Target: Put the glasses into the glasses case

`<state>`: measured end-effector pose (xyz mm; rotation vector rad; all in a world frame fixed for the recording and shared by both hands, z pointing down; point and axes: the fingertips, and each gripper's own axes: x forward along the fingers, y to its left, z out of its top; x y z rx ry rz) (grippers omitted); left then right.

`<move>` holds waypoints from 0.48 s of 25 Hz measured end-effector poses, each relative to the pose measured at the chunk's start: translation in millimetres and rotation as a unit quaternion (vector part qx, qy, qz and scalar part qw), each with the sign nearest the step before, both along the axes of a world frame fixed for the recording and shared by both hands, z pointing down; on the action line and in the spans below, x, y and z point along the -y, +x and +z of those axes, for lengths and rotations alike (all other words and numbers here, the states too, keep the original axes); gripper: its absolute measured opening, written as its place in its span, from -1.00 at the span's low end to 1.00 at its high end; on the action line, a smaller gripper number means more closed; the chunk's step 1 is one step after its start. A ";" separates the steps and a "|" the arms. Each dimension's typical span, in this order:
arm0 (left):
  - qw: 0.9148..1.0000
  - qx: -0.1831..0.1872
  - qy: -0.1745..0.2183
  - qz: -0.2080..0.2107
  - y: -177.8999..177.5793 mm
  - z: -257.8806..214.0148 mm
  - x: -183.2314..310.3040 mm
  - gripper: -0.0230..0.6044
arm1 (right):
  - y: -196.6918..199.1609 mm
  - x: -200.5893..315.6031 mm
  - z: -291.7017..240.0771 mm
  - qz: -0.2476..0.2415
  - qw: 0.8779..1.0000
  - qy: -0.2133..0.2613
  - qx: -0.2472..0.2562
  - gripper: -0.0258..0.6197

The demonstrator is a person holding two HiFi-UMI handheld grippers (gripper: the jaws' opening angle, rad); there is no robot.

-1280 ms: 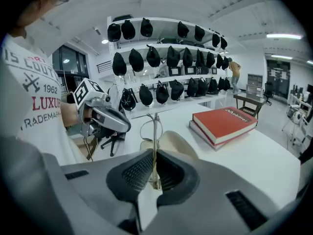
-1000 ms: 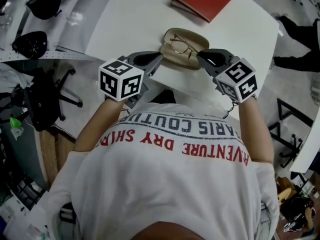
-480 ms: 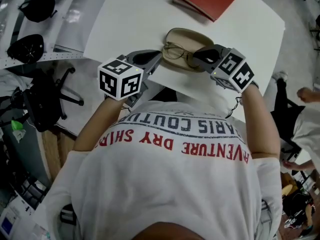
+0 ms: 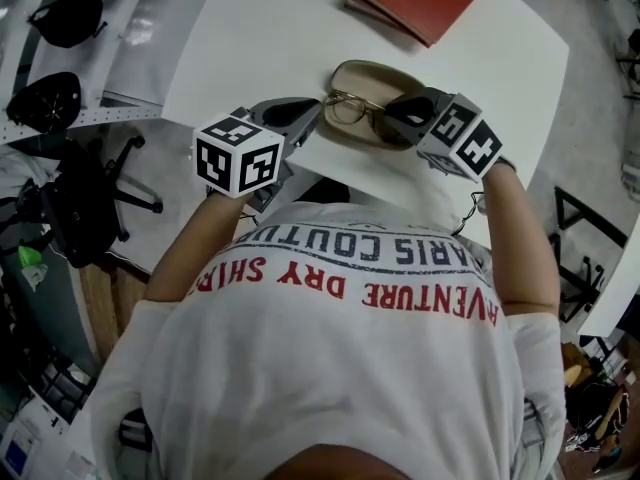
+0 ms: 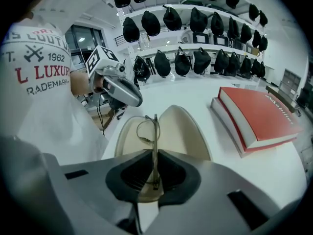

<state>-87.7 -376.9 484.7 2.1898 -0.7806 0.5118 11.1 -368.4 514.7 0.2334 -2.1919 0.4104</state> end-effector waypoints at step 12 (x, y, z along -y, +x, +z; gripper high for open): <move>1.000 -0.013 0.017 0.008 10.1 -11.9 3.8 -0.83 | 12.8 6.0 -35.4 0.098 0.991 0.029 0.086 -0.18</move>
